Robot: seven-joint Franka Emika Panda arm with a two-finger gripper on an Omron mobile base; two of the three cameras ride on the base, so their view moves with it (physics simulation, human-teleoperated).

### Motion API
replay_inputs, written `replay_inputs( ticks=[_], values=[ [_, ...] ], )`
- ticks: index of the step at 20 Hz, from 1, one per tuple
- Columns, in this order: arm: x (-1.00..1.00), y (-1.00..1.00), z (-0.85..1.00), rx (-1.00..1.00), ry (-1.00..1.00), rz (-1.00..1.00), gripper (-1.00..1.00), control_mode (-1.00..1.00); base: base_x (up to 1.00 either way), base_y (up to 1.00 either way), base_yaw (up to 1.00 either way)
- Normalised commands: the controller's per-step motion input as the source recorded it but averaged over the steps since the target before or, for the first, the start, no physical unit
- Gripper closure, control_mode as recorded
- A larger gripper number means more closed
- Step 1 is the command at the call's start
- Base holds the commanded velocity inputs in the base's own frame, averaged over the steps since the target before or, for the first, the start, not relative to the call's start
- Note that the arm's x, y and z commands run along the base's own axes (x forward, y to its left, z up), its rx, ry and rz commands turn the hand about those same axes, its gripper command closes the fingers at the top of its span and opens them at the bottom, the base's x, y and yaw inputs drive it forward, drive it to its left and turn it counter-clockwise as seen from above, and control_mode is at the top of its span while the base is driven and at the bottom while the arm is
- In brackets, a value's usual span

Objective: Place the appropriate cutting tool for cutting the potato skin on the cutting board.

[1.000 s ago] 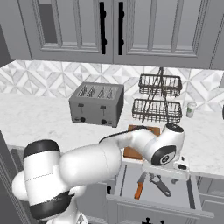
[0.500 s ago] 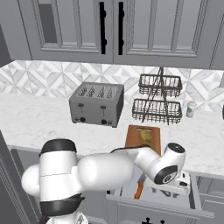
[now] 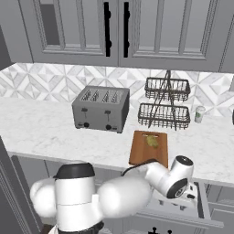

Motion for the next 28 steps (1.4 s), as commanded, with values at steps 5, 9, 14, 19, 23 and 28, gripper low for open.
replay_inputs(
  ticks=[5, 9, 14, 19, 23, 28],
  values=[
    [0.05, -0.07, -0.3, 0.0, 0.01, 0.0, -1.0, -1.0, 0.0, 0.0, 0.0],
    [-0.04, 0.0, -0.53, 0.0, 0.06, 0.0, -1.0, -1.0, 0.0, 0.0, 0.0],
    [0.0, -0.05, -0.31, 0.0, 0.0, 0.0, -1.0, -1.0, 0.0, 0.0, 0.0],
    [-0.14, -0.14, -0.27, 0.0, 0.0, 0.0, -1.0, -1.0, 0.0, 0.0, 0.0],
    [-0.72, -0.2, -0.23, 0.0, 0.0, 0.0, -1.0, -1.0, 0.0, 0.0, 0.0],
    [-0.68, -0.02, -0.08, 0.0, 0.06, 0.0, -1.0, -1.0, 0.0, 0.0, 0.0]
  ],
)
